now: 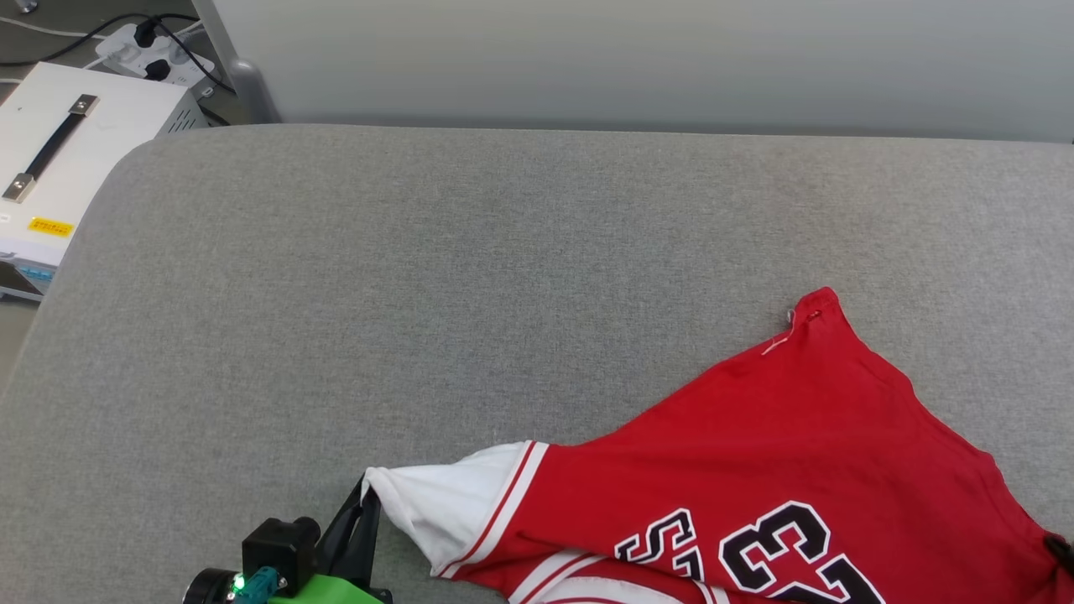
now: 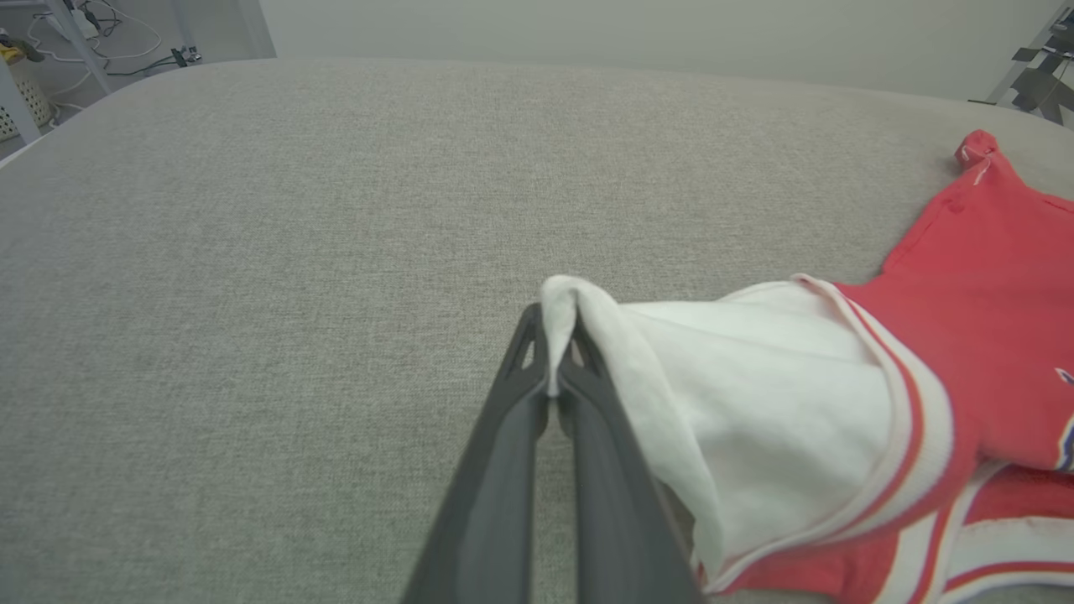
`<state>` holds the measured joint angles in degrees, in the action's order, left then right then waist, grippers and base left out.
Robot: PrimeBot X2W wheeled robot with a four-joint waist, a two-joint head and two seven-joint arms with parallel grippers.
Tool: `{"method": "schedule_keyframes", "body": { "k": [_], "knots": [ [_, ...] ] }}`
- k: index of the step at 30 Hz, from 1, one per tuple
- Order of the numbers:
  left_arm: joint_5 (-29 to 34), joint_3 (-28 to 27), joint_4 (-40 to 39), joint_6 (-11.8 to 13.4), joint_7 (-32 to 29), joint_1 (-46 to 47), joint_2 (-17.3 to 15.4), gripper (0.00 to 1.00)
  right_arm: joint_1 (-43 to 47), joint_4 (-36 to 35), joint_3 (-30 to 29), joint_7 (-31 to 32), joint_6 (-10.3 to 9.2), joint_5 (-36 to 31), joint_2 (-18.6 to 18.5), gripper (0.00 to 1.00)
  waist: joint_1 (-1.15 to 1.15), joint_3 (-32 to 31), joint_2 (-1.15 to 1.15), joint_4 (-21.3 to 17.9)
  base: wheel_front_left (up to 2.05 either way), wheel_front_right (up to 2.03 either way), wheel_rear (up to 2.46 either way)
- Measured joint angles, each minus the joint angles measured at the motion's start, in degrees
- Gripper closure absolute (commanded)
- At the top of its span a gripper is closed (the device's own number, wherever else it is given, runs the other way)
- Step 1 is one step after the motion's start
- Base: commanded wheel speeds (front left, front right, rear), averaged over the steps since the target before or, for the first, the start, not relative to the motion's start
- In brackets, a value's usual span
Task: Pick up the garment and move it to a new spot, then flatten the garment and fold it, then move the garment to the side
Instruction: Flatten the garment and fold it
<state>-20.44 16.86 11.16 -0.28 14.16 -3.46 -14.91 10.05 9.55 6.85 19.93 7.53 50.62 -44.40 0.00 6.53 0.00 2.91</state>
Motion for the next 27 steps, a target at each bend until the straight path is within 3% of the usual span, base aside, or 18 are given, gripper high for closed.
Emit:
{"method": "schedule_keyframes", "body": {
  "k": [5,11,18,27],
  "knots": [
    [0.00,0.05,-0.10,0.00,0.01,0.07,-0.11,1.00,-3.05,-6.71,-5.80,1.94,0.00,-1.81,-0.31,0.00,0.00,0.07,0.00,0.28,0.00,0.00,0.00],
    [0.04,0.86,-0.32,-0.07,0.01,1.39,-0.15,1.00,-10.79,-13.70,-6.26,8.01,0.00,-5.35,-1.74,0.00,0.00,1.30,0.00,1.27,0.00,0.00,0.00],
    [0.53,1.86,-0.26,-0.57,0.03,4.22,0.13,1.00,-24.31,-14.24,4.09,18.41,0.00,-8.16,-2.79,0.00,0.00,3.59,0.00,3.09,0.00,0.00,0.00],
    [1.26,3.38,0.25,-1.29,0.47,7.66,1.46,1.00,-39.91,-2.71,16.72,24.81,0.00,-8.53,-0.46,0.00,0.01,7.30,0.00,5.70,0.00,0.00,0.00]
  ]
}}
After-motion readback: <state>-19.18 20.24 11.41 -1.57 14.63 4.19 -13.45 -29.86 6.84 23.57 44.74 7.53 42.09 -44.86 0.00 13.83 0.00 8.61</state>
